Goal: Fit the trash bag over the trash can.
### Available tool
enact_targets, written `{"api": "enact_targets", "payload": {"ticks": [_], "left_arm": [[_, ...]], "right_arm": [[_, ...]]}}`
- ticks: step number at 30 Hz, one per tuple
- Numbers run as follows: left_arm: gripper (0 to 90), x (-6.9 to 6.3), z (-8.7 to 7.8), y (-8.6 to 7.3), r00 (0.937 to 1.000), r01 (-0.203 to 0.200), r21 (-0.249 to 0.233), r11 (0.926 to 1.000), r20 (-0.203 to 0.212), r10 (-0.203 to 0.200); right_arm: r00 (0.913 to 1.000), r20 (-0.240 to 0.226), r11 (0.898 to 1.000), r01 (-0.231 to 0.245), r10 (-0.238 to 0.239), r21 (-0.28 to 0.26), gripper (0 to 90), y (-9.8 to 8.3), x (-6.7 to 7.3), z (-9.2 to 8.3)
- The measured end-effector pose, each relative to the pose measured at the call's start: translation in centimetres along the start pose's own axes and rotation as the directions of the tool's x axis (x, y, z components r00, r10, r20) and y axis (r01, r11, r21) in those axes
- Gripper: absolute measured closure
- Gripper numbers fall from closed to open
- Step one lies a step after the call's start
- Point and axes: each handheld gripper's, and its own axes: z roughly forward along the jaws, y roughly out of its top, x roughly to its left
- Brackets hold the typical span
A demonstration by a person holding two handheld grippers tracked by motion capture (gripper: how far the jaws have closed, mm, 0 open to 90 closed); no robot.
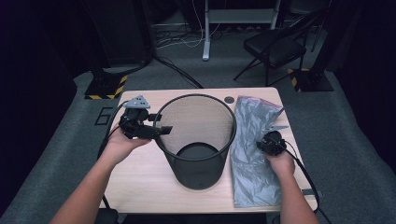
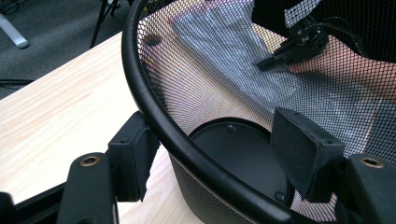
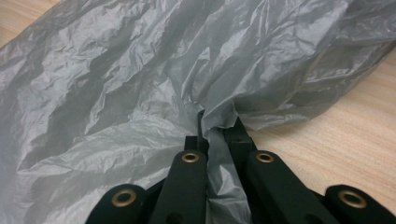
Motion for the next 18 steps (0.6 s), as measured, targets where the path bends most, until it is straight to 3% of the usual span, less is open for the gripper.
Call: {"api": "enact_targets", "payload": {"ticks": [12,18], "left_arm": [[31.8,-0.2,-0.1,-0.1,1.0,-0.003,0.002,1.0,0.007,0.003],[31.5,-0.3,0.0,0.0,0.9998,-0.016,-0.001,0.9999,0.014,0.016]], "right_arm": [[0.9999,-0.012,1.0,-0.004,0.004,0.003,88.2,0.3,-0.1,-0.6],[0.9999,-0.011,1.0,0.013,-0.013,-0.019,88.3,0.8,0.1,-2.0]]}}
